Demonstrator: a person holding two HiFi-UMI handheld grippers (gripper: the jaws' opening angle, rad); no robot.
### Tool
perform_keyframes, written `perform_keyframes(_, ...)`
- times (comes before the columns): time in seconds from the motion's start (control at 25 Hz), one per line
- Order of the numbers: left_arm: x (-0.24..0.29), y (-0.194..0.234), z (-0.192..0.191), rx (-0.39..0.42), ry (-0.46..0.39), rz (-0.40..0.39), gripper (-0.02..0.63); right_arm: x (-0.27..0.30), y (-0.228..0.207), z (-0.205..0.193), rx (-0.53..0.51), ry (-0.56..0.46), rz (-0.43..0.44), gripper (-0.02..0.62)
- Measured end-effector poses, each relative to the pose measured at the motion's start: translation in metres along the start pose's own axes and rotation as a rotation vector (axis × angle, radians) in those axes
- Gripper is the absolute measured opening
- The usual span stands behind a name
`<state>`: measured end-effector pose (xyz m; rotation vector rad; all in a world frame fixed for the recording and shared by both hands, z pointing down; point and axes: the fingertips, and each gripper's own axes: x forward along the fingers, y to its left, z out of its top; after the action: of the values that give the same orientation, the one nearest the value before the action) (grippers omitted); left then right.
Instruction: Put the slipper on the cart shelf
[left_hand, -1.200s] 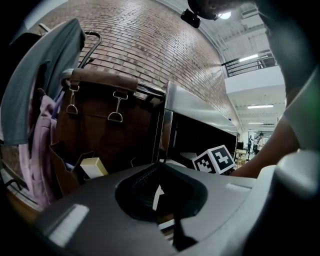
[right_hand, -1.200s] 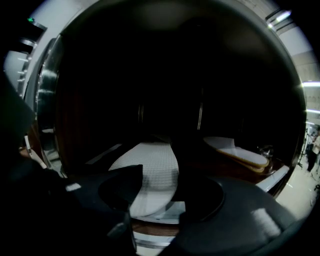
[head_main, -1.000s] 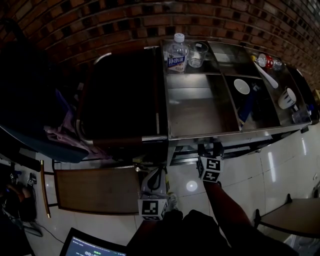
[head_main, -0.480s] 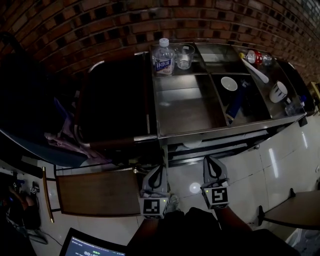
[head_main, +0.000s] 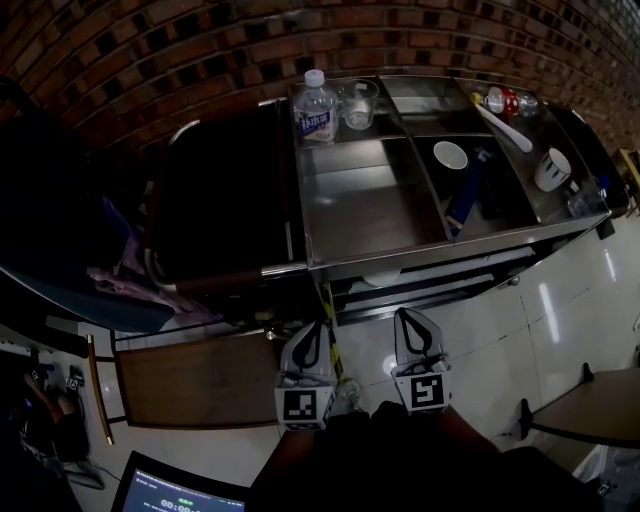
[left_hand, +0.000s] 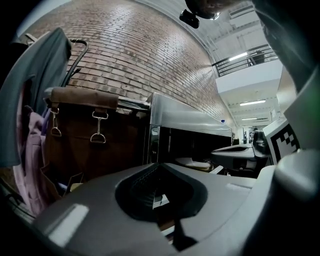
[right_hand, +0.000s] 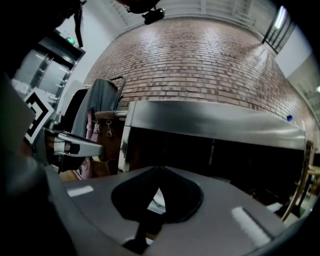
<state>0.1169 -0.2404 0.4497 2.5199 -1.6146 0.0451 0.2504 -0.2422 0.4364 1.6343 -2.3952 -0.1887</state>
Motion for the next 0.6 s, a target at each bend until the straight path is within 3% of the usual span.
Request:
perform_keyframes(0.12,-0.003,0.000,-0.006,-0.011,0.000,0.006,0.011,0.002,0.011,0.005,-0.058,-0.011,0.029,0.002)
perform_keyframes(0.6,-0.002,0.000,0.003,-0.004,-0.008,0.017,0.011,-0.002,0.002,0.005,-0.019,-0.035,-0.001,0.002)
